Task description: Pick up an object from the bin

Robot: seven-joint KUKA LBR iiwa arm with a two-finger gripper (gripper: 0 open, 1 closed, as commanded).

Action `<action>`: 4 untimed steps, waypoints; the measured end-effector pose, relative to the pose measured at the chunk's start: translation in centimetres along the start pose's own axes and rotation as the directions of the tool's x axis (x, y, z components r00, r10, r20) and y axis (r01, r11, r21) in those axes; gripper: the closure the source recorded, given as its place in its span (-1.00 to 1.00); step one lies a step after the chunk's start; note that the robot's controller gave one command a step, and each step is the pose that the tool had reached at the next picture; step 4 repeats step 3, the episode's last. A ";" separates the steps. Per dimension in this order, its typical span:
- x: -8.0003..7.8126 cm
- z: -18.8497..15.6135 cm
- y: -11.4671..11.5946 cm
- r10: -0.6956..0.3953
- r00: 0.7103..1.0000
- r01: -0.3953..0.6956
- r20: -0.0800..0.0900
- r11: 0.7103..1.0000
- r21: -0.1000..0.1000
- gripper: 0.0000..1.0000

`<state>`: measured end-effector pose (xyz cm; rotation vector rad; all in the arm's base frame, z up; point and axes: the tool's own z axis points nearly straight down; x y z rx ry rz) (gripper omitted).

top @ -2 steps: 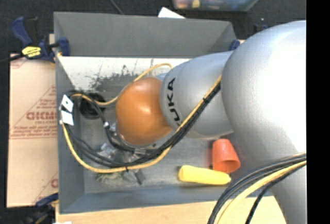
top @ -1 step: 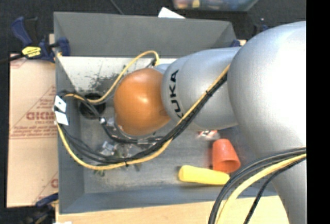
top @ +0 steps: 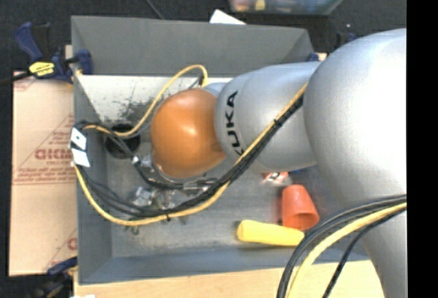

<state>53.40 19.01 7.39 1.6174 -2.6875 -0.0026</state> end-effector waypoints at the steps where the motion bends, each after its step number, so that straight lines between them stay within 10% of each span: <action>1: 0.1 -2.2 0.3 0.000 1.000 0.000 -0.003 1.000 -0.006 1.00; 4: 0.2 -8.2 0.0 0.004 1.000 -0.004 -0.001 1.000 -0.002 1.00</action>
Offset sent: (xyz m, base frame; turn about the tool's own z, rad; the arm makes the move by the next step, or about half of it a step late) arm -0.0007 -0.0001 0.0694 -0.0017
